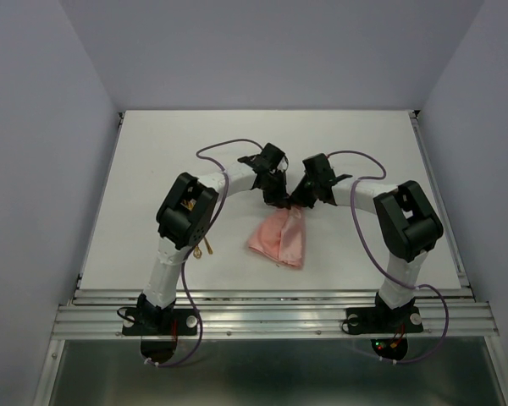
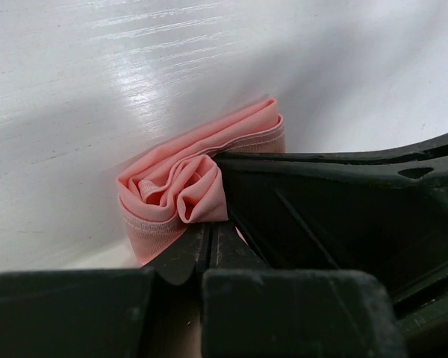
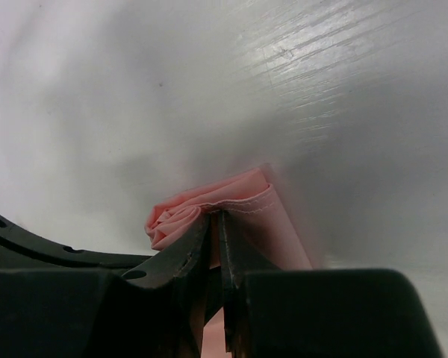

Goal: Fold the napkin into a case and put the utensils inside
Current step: Pick up the top corner of the smaller rectangle folded napkin from the folded napkin, then fold the smaller-rectangle-folded napkin at the center of the board.

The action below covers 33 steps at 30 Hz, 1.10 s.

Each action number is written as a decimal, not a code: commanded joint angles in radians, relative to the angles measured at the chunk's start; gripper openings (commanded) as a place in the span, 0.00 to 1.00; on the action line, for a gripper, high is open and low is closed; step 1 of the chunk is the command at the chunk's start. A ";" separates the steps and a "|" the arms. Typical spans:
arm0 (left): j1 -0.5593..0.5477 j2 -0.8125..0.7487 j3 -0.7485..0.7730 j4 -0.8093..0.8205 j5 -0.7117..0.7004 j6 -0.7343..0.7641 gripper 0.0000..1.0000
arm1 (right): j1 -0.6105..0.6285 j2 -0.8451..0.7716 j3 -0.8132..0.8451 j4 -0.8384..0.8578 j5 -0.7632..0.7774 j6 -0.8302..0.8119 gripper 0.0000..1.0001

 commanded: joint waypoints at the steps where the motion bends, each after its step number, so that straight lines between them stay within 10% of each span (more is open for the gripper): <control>1: -0.016 0.054 0.042 0.015 0.001 -0.011 0.00 | 0.009 0.012 -0.060 -0.083 -0.016 -0.018 0.16; 16: -0.013 0.059 0.011 -0.017 -0.051 -0.005 0.00 | 0.009 -0.327 -0.259 -0.017 -0.149 -0.230 0.22; 33: -0.014 0.032 0.033 -0.034 -0.077 -0.007 0.00 | 0.039 -0.278 -0.308 0.017 -0.212 -0.235 0.17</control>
